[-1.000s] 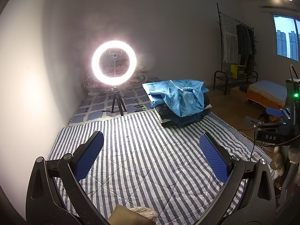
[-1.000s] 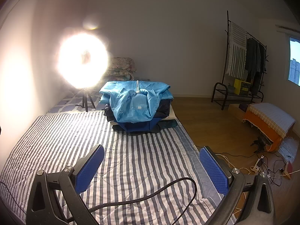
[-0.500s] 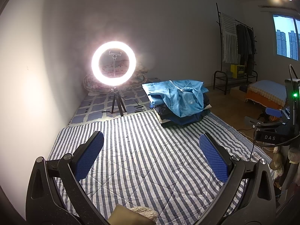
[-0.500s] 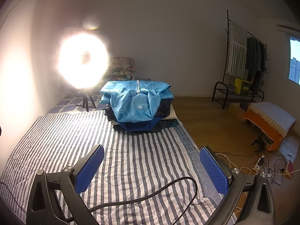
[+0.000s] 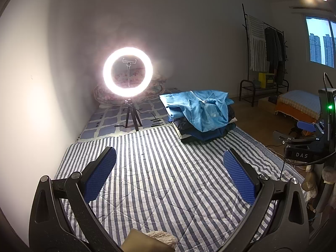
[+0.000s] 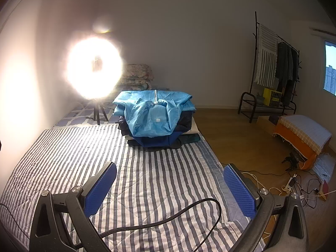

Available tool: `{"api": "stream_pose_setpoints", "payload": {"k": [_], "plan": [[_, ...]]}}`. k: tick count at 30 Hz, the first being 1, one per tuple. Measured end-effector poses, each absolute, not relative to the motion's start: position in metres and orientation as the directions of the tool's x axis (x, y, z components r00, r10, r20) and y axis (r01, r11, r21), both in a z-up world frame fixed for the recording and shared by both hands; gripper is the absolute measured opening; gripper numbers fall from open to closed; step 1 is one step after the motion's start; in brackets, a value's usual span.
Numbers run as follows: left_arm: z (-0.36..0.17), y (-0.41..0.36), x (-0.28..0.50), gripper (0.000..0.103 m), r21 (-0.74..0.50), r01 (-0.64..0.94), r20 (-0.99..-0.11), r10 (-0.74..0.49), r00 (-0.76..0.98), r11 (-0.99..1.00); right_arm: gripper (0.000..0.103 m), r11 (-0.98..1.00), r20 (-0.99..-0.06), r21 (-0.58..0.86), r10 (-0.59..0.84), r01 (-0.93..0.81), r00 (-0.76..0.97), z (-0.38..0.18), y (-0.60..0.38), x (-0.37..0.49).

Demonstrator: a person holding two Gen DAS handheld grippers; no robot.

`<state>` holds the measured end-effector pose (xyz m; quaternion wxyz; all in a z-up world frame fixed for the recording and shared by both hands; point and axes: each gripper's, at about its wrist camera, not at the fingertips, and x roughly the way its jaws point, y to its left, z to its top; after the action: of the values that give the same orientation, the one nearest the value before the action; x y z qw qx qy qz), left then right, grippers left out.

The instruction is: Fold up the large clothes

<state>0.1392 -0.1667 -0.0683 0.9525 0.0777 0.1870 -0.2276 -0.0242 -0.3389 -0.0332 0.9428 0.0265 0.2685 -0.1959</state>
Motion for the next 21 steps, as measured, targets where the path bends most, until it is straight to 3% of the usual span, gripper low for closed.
{"api": "stream_pose_setpoints", "payload": {"k": [21], "plan": [[-0.066, -0.162, 0.151, 0.103, 0.029, 0.461, -0.425, -0.407, 0.808, 0.887, 0.103, 0.923, -0.518, -0.057, -0.352, 0.379, 0.779, -0.034, -0.338, -0.023]]}}
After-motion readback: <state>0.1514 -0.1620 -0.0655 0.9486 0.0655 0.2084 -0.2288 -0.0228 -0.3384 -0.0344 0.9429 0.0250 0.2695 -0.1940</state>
